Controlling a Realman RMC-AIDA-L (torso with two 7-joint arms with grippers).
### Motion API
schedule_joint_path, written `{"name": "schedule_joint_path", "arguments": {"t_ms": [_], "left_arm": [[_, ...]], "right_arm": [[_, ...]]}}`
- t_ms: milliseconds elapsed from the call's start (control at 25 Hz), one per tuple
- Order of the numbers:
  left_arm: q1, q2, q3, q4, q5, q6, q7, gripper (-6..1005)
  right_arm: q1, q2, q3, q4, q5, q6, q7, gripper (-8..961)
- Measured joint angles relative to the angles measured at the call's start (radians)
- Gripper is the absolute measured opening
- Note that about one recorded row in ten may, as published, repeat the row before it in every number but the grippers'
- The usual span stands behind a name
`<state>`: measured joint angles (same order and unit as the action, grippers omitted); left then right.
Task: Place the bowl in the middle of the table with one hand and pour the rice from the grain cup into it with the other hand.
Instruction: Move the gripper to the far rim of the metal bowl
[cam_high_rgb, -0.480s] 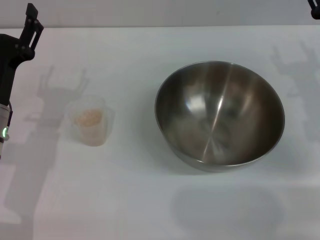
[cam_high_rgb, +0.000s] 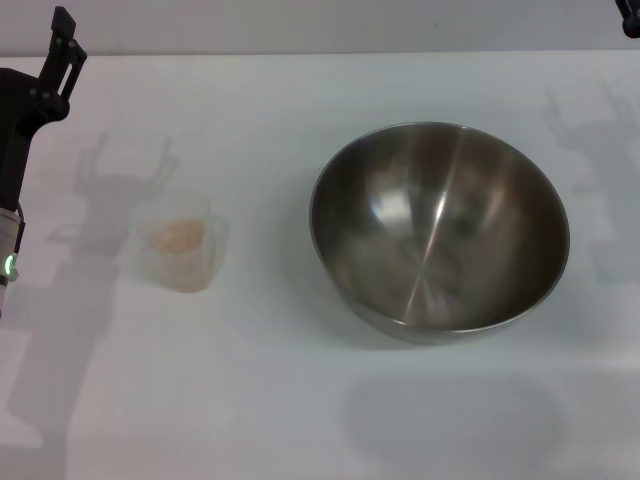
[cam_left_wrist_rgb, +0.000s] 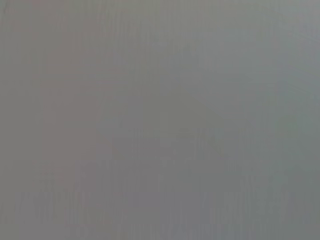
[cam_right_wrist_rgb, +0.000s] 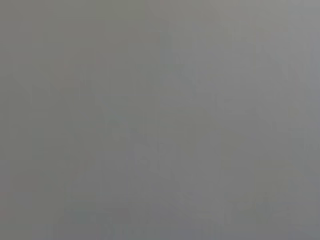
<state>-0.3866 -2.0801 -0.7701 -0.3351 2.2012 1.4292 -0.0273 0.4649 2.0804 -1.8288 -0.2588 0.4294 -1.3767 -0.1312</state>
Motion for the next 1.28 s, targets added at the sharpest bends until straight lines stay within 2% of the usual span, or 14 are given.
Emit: {"name": "schedule_joint_path", "arguments": {"t_ms": [240,400,440,560,600,640,720,800,840,960,1000,1040,1200,1280], "left_arm": [[0.0,0.0,0.0,0.005,0.0,-0.001,0.0,858],[0.001,0.002,0.0,0.008,0.0,-0.001,0.001,858],[0.001,0.002,0.0,0.008,0.0,-0.001,0.001,858],[0.004,0.002,-0.004,0.01,-0.002,-0.001,0.001,857],[0.006,0.002,-0.01,0.011,-0.003,-0.002,0.001,857],[0.006,0.002,-0.01,0.011,-0.003,-0.002,0.001,857],[0.011,0.003,-0.023,0.011,-0.003,-0.002,0.001,857],[0.018,0.003,-0.035,0.009,-0.003,-0.002,0.001,857],[0.018,0.003,-0.035,0.009,-0.003,-0.002,0.001,857],[0.02,0.003,-0.04,0.009,-0.004,-0.002,0.001,856],[0.022,0.003,-0.041,0.011,-0.005,-0.003,0.001,856],[0.022,0.003,-0.041,0.011,-0.005,-0.003,0.001,856],[0.028,0.002,-0.042,0.011,-0.012,-0.003,0.0,856],[0.03,0.002,-0.042,0.012,-0.013,-0.003,0.0,856]], "right_arm": [[-0.002,-0.001,-0.006,-0.083,-0.016,0.094,0.004,756],[-0.048,-0.002,-0.009,-0.351,-0.027,0.414,0.046,756],[-0.048,-0.002,-0.009,-0.351,-0.027,0.414,0.046,756],[-0.099,-0.001,-0.011,-0.572,-0.028,0.682,0.048,757],[-0.129,0.0,-0.003,-0.724,-0.028,0.894,0.048,757],[-0.129,0.0,-0.003,-0.724,-0.028,0.894,0.048,757],[-0.152,0.001,0.014,-0.882,-0.027,1.126,0.049,757],[-0.163,0.001,0.062,-1.125,-0.024,1.533,0.046,757],[-0.163,0.001,0.062,-1.125,-0.024,1.533,0.046,756],[-0.141,-0.002,0.13,-1.333,-0.02,1.932,0.041,752],[-0.105,-0.003,0.187,-1.434,-0.018,2.187,0.041,752],[-0.105,-0.003,0.187,-1.434,-0.018,2.187,0.041,752],[0.015,-0.004,0.328,-1.546,-0.017,2.681,0.036,751],[0.043,-0.005,0.358,-1.541,-0.017,2.754,0.024,751]]}}
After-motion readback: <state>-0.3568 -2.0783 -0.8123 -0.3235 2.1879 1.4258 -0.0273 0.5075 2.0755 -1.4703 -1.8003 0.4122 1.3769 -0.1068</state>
